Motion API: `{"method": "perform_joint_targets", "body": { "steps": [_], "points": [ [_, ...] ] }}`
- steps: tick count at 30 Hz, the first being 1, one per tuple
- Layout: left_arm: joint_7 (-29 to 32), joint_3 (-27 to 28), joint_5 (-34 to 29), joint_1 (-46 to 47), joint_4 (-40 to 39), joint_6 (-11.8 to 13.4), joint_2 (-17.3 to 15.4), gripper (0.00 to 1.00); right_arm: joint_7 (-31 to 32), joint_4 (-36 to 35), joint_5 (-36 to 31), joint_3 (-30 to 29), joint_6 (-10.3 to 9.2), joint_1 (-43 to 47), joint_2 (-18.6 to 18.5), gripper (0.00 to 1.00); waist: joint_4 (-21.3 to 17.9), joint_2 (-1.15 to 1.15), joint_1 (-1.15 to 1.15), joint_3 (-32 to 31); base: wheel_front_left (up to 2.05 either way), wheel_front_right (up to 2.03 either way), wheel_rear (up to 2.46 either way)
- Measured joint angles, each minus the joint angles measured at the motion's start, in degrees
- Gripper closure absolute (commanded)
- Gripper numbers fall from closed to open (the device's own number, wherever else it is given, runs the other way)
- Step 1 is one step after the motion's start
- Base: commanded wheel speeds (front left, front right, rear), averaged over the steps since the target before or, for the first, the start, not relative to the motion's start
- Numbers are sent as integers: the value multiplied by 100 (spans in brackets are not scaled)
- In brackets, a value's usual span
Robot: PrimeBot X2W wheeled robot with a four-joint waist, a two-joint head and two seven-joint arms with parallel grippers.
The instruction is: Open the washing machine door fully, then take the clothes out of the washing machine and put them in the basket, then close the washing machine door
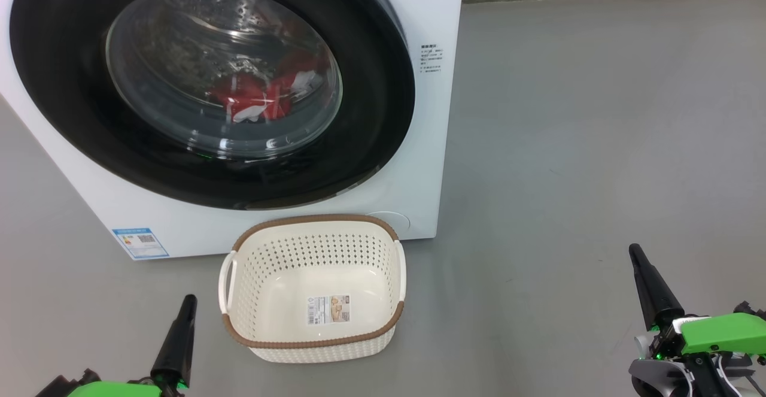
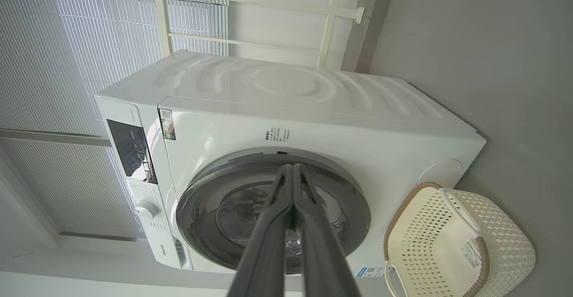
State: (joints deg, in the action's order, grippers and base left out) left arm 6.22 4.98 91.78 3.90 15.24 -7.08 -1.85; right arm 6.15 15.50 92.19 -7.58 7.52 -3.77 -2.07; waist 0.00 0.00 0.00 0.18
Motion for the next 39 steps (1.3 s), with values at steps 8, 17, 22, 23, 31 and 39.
{"method": "perform_joint_targets", "body": {
  "steps": [8, 17, 22, 23, 31, 39],
  "points": [
    [0, 0, 0, 0, 0, 0, 0, 100, 0, 0, 0, 0, 0, 0, 0, 100, 0, 0, 0, 0, 0, 0, 0],
    [0, 0, 0, 0, 0, 0, 0, 100, 0, 0, 0, 0, 0, 0, 0, 100, 0, 0, 0, 0, 0, 0, 0],
    [0, 0, 0, 0, 0, 0, 0, 100, 0, 0, 0, 0, 0, 0, 0, 100, 0, 0, 0, 0, 0, 0, 0],
    [0, 0, 0, 0, 0, 0, 0, 100, 0, 0, 0, 0, 0, 0, 0, 100, 0, 0, 0, 0, 0, 0, 0],
    [0, 0, 0, 0, 0, 0, 0, 100, 0, 0, 0, 0, 0, 0, 0, 100, 0, 0, 1, 0, 0, 0, 0],
    [0, 0, 0, 0, 0, 0, 0, 100, 0, 0, 0, 0, 0, 0, 0, 100, 0, 0, 0, 0, 0, 0, 0]
  ]
}}
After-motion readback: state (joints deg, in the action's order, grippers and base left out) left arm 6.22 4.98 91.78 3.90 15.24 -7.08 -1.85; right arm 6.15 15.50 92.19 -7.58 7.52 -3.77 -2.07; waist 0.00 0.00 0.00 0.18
